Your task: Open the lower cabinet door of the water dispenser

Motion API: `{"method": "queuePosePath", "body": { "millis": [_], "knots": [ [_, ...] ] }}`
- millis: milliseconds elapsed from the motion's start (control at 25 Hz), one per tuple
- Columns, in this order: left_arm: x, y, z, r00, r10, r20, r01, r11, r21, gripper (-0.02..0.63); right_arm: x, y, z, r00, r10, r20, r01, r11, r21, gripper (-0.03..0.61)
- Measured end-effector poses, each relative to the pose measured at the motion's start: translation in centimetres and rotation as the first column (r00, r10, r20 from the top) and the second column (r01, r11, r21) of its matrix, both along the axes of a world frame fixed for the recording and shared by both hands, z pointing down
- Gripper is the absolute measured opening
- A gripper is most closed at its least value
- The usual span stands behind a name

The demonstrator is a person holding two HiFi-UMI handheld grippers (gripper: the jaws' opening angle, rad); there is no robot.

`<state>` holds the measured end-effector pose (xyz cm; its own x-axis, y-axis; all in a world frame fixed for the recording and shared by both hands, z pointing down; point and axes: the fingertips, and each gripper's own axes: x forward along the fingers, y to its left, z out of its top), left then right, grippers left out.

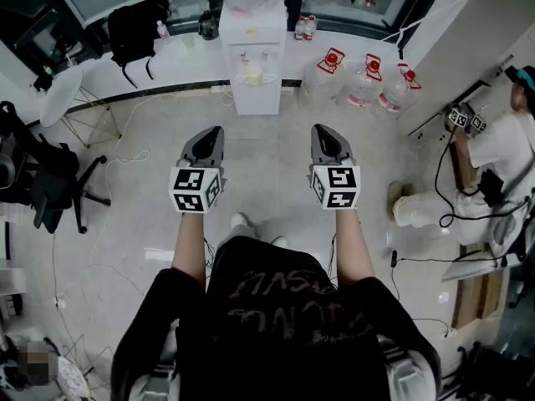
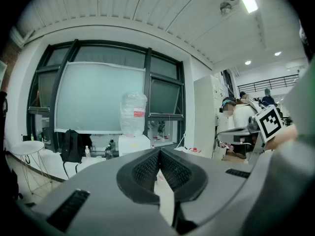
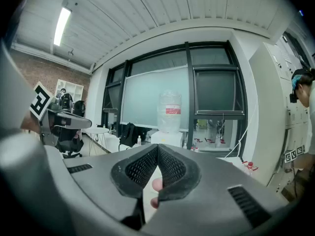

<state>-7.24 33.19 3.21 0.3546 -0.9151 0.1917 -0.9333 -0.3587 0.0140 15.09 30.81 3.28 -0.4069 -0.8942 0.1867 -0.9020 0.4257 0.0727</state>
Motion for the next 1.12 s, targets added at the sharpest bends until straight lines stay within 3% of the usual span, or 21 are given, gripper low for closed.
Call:
{"method": "queuePosePath", "body": {
  "millis": [680,1120],
  "knots": [
    [-1.3,-1.5,1.4,1.0,0.01,-0.009,-0.01,1.0,-0.029,0.012,-0.5,-1.1,1.2,0.999,0.033,-0.028,-0.034,0.999,-0.011,0.014],
    [-4.8,-7.0,4.1,0.999,0.034,-0.032,-0.037,0.995,-0.093,0.012,-3.8,-6.3,3.3,0.997,0.058,-0.056,-0.062,0.996,-0.064,0.014]
  ]
}}
